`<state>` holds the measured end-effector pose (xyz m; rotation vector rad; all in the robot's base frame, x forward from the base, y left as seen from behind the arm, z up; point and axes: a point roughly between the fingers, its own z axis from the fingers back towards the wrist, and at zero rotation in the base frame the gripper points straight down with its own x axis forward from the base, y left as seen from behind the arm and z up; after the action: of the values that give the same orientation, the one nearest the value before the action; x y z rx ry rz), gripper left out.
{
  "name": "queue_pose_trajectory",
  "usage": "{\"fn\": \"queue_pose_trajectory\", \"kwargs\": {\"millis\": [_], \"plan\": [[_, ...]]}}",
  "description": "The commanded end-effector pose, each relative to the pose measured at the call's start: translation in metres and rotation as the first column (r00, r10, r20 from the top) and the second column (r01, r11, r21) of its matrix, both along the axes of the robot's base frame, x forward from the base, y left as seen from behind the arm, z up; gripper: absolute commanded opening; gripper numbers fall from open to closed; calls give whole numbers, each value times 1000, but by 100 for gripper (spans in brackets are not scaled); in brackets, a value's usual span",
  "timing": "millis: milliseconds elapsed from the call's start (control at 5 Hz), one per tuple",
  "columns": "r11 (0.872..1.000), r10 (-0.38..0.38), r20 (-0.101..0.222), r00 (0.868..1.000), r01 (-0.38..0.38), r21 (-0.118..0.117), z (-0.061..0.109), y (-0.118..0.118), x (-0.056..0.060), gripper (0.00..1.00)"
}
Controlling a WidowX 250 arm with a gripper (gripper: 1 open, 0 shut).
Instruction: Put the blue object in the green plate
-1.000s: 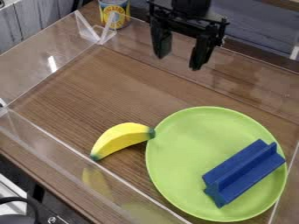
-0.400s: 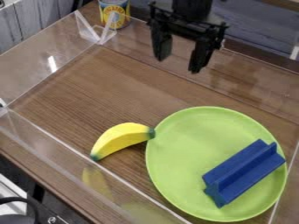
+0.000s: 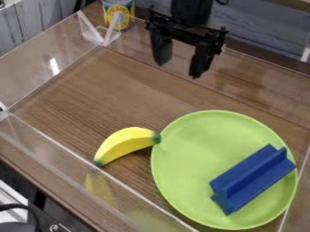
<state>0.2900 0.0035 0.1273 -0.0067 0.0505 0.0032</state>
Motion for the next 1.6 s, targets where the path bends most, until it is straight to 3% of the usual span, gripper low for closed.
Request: {"fn": "queue_pose_trajectory", "kwargs": {"millis": [0, 400, 600, 1000, 1200, 1400], "plan": [[999, 44, 74, 996, -44, -2, 14, 0, 5, 100], [996, -84, 96, 992, 85, -3, 10, -27, 22, 100], [993, -119, 100, 988, 120, -6, 18, -25, 27, 100], [987, -158, 110, 981, 160, -5, 32, -15, 12, 100], [984, -177, 109, 978, 180, -12, 35, -12, 0, 0], [984, -177, 101, 979, 178, -8, 32, -9, -6, 100]]}}
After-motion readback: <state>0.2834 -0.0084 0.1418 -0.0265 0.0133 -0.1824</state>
